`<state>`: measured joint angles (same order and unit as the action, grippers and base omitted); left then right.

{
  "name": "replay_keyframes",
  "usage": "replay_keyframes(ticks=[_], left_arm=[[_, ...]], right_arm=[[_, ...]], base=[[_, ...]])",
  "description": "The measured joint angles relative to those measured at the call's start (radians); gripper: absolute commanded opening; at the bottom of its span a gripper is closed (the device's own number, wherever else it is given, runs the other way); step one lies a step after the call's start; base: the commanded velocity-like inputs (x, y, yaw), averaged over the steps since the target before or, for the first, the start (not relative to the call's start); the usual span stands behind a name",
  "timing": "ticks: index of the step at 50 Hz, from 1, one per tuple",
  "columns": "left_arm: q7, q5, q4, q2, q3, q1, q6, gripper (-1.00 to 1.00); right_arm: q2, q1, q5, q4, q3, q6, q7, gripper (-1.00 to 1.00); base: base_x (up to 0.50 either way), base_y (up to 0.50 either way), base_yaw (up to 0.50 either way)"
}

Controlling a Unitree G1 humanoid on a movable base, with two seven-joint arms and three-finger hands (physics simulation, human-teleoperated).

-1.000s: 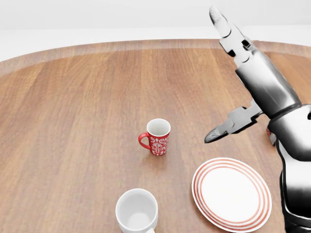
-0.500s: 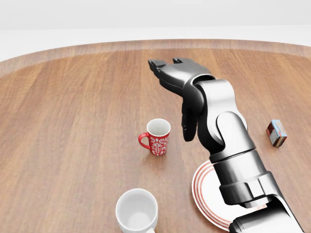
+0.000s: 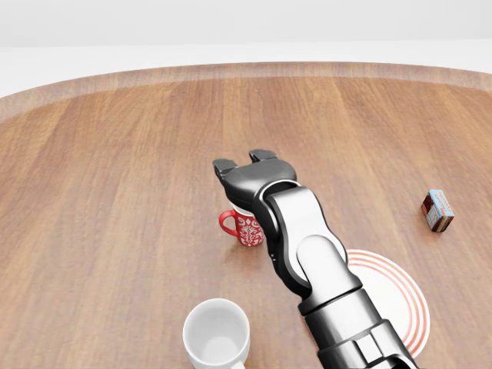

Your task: Put the white mug on the plate.

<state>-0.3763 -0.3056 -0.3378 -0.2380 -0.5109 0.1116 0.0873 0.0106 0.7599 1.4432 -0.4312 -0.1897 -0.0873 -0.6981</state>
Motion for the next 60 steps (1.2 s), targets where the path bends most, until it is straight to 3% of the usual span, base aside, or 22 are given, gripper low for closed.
replay_keyframes(ticks=[28, 34, 48, 60], left_arm=[[-0.001, -0.001, 0.002, 0.001, 0.002, 0.000, 0.000, 1.00], [-0.001, 0.000, 0.002, 0.001, 0.002, 0.000, 0.000, 1.00], [0.000, 0.002, 0.008, 0.002, 0.004, -0.001, 0.000, 1.00], [0.000, 0.003, 0.008, 0.003, 0.005, -0.002, 0.000, 1.00]], right_arm=[[0.103, -0.207, 0.076, 0.162, -0.180, 0.003, 0.000, 1.00], [0.142, -0.238, 0.117, 0.180, -0.178, 0.029, 0.000, 1.00], [0.239, -0.348, 0.240, 0.223, -0.135, 0.129, 0.000, 1.00], [0.242, -0.384, 0.243, 0.208, -0.158, 0.121, 0.000, 1.00]], base=[[0.00, 0.00, 0.00], [0.00, 0.00, 0.00], [0.00, 0.00, 0.00], [0.00, 0.00, 0.00]])
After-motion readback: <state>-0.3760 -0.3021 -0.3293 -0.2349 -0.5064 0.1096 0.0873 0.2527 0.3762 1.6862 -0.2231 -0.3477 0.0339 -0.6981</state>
